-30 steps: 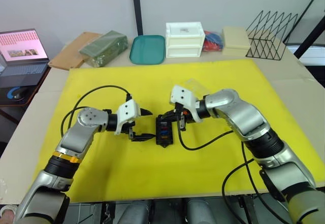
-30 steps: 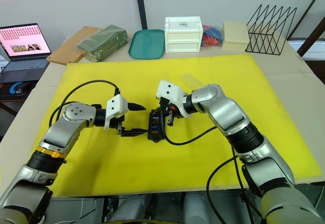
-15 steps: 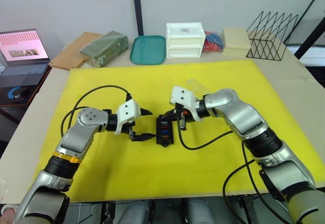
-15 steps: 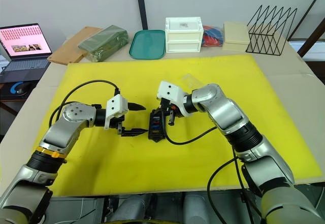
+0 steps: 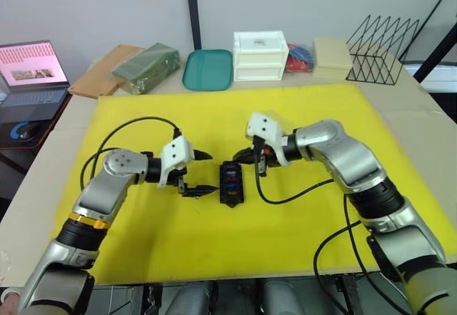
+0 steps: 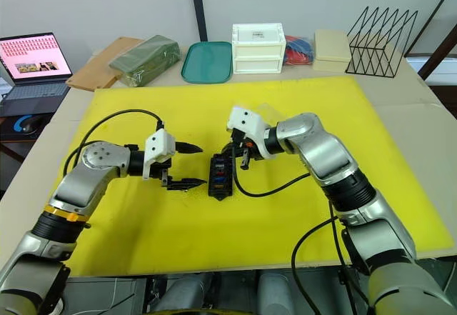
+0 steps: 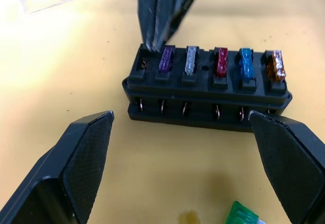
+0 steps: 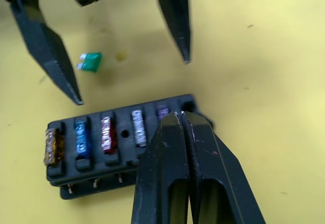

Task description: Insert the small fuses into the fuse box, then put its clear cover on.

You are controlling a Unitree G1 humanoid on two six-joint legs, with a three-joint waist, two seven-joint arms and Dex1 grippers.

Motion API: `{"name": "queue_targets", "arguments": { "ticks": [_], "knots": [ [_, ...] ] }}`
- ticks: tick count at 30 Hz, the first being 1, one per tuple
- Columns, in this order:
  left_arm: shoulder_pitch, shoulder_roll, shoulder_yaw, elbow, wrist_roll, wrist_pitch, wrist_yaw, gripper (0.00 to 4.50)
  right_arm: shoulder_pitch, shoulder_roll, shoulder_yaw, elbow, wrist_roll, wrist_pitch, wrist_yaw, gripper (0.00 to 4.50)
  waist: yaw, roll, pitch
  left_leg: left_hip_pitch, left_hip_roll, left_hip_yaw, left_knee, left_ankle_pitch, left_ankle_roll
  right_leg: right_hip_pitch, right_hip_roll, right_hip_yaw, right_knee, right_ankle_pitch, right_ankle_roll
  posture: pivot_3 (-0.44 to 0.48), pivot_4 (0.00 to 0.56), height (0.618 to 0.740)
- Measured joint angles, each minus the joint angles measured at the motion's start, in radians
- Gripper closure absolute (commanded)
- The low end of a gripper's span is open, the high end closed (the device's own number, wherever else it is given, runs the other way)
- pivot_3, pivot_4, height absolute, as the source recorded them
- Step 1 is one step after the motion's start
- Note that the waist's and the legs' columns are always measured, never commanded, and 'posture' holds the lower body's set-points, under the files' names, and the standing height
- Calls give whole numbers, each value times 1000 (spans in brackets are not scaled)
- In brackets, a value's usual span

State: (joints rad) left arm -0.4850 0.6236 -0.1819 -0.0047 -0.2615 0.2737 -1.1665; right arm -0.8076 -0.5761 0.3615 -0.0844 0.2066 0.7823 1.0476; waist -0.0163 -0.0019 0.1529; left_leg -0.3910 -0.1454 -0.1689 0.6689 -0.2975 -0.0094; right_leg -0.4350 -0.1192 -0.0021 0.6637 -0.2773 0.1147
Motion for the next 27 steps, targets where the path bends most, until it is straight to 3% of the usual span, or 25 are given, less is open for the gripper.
{"name": "queue_targets", "arguments": {
  "ticks": [7,11,16,21,27],
  "knots": [
    [33,107,66,-85,-79,101,-44,0,17,-121,-76,-103,32,-16,44,4466,1,0,0,0,0,0,-1,0,0,0,0,0,-1,0,0,0,150,740],
    [112,218,110,-136,-122,163,-85,0,115,-266,-129,-207,74,-26,117,3604,3,0,0,0,0,0,-1,0,0,0,0,0,-1,0,0,0,150,740],
    [212,357,193,-166,-177,227,-155,0,276,-458,-251,-296,137,-39,204,1840,7,0,1,0,0,0,-1,0,0,1,0,0,-2,0,0,0,150,740],
    [232,429,243,-156,-208,237,-214,0,383,-555,-355,-314,171,-67,243,91,6,0,1,0,1,0,-2,0,0,1,0,0,-2,0,0,0,150,740],
    [246,454,247,-83,-206,207,-273,0,492,-581,-408,-332,172,-78,223,33,5,1,1,0,1,1,-2,0,0,1,0,0,-2,0,0,0,150,740]
  ]
}}
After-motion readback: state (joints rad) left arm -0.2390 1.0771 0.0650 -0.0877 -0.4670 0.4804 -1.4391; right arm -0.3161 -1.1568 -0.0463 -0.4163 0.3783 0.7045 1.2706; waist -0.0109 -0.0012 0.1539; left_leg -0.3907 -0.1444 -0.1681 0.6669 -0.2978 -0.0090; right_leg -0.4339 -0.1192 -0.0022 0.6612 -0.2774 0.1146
